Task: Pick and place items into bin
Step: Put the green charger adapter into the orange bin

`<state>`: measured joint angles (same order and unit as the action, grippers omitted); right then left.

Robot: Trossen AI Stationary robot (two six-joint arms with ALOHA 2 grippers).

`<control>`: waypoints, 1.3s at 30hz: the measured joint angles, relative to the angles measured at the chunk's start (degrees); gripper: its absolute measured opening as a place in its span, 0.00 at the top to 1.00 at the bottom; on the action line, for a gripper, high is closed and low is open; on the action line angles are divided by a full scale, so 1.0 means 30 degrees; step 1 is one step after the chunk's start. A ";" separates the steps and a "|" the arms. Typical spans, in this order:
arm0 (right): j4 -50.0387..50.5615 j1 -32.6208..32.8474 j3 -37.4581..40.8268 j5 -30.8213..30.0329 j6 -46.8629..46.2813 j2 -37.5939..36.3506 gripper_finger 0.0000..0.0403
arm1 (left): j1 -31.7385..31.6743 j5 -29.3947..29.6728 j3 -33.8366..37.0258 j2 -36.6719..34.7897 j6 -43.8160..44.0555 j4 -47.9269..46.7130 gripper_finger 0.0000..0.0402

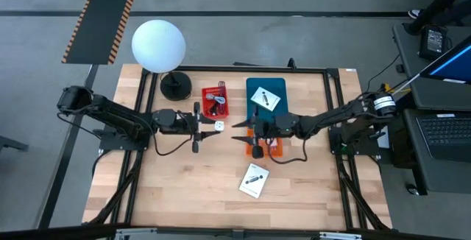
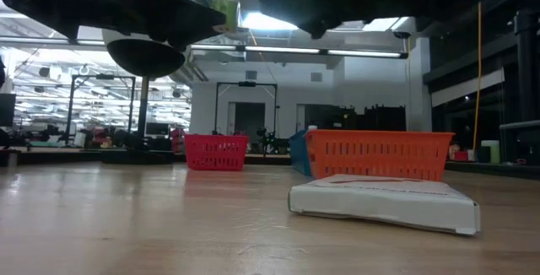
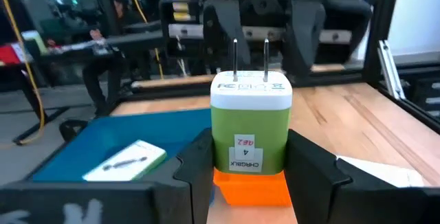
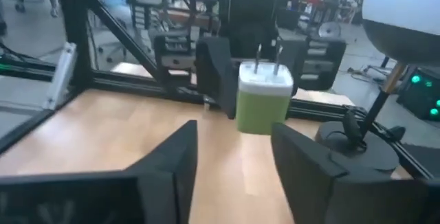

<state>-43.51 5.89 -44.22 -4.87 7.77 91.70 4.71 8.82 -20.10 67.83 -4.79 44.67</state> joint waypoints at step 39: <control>0.1960 -0.2172 -0.3966 0.1048 0.1144 0.2208 0.39 | -0.1530 -0.1417 -0.0022 0.0000 -0.1212 0.1165 0.66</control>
<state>-37.63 -0.63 -56.12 -1.73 11.21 98.32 0.12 4.57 -20.16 67.83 -8.42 48.17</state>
